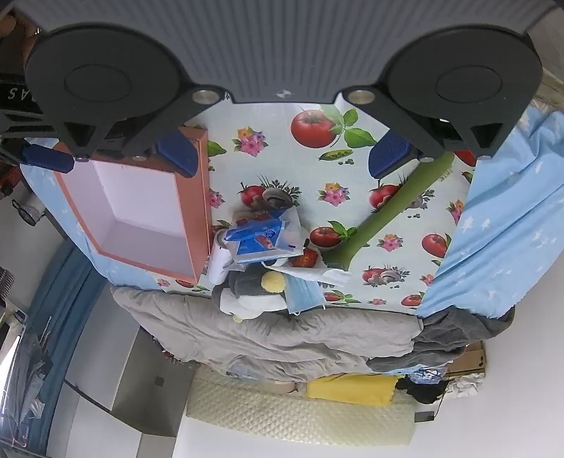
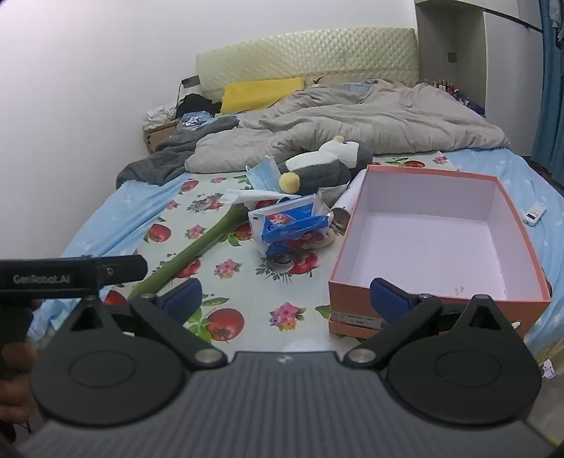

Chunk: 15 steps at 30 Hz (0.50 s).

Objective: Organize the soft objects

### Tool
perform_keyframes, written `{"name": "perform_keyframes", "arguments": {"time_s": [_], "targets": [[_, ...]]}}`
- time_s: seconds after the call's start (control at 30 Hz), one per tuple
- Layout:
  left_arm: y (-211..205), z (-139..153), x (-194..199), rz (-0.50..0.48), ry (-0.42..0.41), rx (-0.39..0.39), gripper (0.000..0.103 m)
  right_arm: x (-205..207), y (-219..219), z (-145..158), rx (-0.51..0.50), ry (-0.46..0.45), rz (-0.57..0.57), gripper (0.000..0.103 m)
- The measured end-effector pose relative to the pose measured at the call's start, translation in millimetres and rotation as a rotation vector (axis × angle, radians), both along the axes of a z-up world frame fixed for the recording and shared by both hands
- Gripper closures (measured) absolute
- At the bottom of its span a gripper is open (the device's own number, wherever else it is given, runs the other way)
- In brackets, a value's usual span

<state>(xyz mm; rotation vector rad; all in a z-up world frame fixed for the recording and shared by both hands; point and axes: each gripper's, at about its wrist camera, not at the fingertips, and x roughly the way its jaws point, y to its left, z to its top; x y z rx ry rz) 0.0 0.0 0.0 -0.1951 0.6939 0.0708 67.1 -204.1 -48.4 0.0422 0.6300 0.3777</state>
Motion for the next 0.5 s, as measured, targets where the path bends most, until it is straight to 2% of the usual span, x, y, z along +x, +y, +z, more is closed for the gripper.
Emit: {"name": "perform_keyframes", "arguments": {"time_s": [0.07,0.5], "targets": [[-0.1,0.1,0.1,0.001,0.004,0.004,0.0,-1.6,1.7,-0.1,0.007,0.028,0.0,0.0],[-7.1,-2.0,-0.3,-0.013,0.011,0.003,0.0,0.7,-3.1,-0.4,0.003,0.012,-0.014,0.0]]}}
